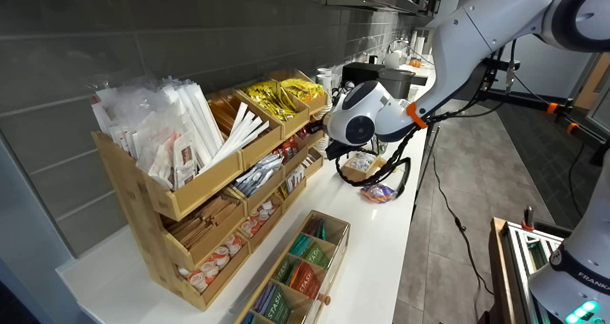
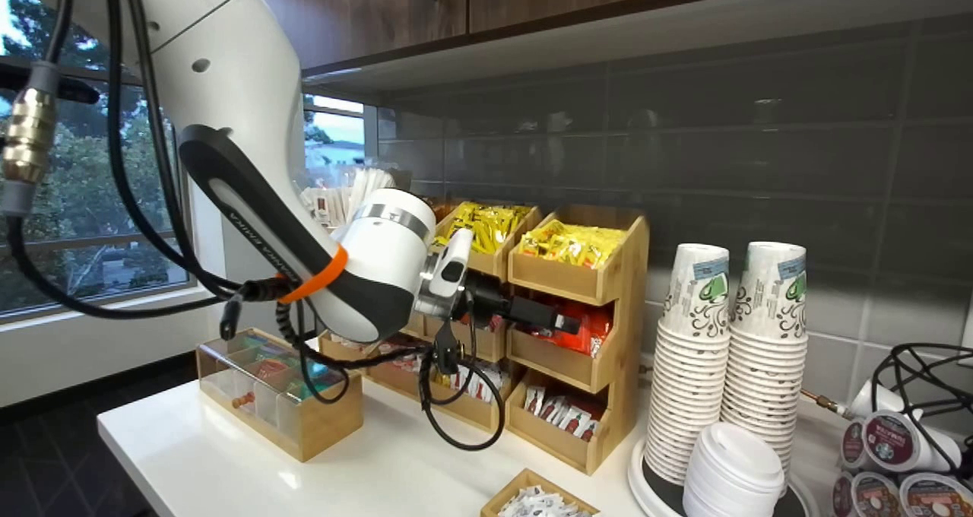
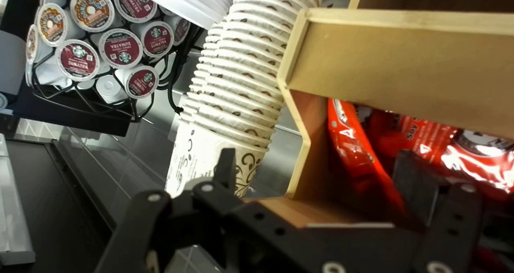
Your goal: Put the orange sacket in the tray
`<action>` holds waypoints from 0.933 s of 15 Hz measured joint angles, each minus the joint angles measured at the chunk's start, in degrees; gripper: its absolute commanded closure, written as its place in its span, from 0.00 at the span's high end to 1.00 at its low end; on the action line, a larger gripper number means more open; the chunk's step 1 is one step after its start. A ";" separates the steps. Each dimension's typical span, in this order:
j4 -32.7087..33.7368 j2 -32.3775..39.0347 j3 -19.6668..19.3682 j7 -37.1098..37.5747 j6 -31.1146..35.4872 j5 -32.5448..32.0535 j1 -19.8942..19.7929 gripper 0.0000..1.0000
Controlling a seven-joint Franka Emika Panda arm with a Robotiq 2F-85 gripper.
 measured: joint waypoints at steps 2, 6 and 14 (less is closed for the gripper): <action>-1.63 -1.51 0.00 0.00 0.00 0.71 0.00 1.00; -5.03 -5.08 0.00 0.00 0.00 2.02 0.01 1.00; -10.81 -12.84 -0.68 -3.00 9.92 10.93 -0.92 1.00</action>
